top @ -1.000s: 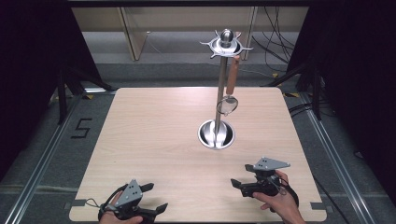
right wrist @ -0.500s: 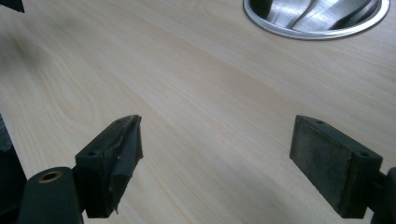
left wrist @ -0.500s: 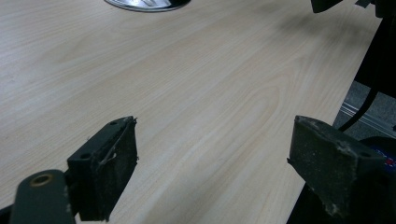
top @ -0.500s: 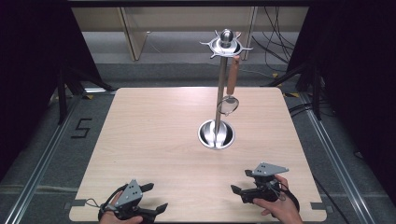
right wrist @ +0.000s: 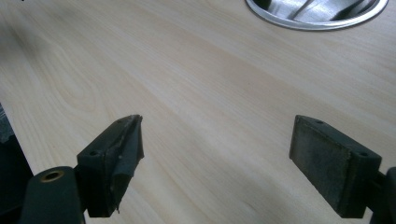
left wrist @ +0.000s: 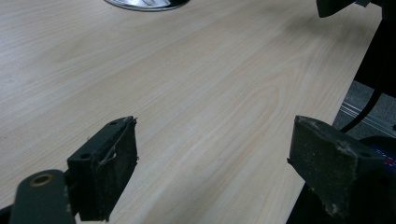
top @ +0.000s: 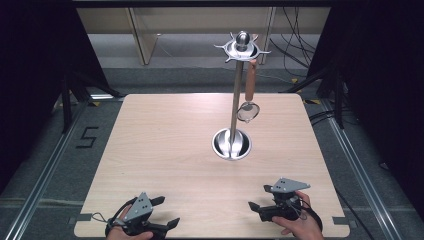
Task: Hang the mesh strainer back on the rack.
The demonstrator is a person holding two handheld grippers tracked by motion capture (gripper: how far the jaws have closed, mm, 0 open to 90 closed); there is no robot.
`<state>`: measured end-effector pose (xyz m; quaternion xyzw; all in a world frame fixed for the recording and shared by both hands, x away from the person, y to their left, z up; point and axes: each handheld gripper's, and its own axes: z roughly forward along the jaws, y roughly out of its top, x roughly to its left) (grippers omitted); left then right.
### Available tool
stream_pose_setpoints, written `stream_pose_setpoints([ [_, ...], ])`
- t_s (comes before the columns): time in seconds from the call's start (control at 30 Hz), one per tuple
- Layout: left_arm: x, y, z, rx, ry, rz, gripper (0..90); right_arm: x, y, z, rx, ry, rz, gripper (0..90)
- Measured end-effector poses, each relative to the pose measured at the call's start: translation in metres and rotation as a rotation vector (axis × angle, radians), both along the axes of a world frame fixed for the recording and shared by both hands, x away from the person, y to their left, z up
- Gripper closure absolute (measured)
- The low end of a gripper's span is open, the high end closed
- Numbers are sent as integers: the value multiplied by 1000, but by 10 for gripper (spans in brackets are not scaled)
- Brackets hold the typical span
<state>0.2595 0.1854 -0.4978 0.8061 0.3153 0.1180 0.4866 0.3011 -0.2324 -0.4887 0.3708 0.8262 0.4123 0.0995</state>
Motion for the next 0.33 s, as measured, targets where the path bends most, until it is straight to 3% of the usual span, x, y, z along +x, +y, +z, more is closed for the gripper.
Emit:
stream_pose_setpoints([
  [0.1, 0, 1, 1, 23, -1, -3, 147, 0, 0, 0, -6, -8, -4, 184],
  [0.2, 0, 0, 0, -4, 0, -3, 147, -1, 0, 0, -7, 1, -7, 184],
  [0.23, 0, 0, 0, -4, 0, -3, 147, -2, 1, 0, 8, 26, -16, 184],
  [0.33, 0, 0, 1, 6, 2, 5, 147, 0, -1, -1, -4, 3, -12, 184],
])
